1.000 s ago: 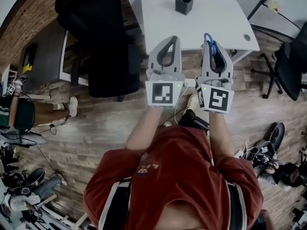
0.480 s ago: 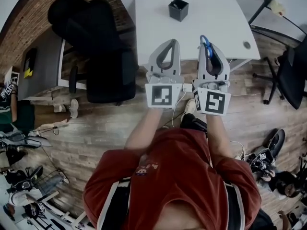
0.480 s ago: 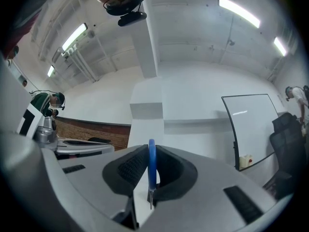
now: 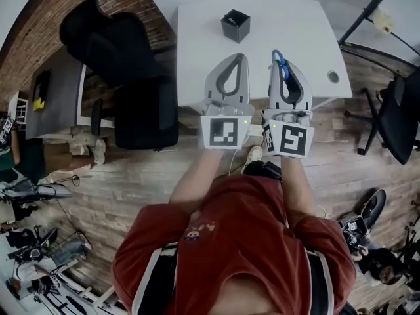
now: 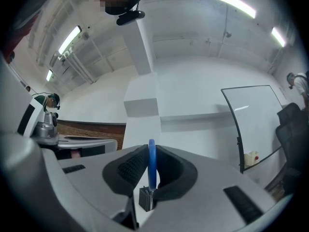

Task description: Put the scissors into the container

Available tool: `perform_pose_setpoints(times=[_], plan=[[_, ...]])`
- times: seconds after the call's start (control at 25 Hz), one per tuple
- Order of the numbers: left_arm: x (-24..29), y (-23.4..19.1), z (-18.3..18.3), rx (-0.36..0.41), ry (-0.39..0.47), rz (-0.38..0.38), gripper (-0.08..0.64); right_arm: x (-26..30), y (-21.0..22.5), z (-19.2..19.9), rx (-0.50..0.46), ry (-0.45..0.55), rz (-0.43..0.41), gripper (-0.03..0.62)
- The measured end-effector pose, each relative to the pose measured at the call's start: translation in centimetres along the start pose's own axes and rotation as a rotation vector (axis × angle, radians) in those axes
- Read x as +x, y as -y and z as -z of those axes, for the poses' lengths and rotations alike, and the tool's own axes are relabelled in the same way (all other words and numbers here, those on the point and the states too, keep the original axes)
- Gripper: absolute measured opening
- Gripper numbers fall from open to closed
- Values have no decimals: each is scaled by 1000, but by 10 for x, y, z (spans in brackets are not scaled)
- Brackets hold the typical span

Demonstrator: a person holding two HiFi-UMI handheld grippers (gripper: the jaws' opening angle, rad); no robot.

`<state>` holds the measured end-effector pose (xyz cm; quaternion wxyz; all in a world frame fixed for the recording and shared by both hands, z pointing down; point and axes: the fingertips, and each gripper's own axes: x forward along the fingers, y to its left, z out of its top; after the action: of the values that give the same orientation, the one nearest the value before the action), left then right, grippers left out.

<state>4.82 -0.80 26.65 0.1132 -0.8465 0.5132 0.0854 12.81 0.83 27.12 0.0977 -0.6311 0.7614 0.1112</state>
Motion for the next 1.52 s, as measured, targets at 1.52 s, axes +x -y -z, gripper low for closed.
perform_pose_setpoints(times=[1.52], plan=[[137,-81,57,12,-42,-76,12,163,27,52,14,-37,-93,52]])
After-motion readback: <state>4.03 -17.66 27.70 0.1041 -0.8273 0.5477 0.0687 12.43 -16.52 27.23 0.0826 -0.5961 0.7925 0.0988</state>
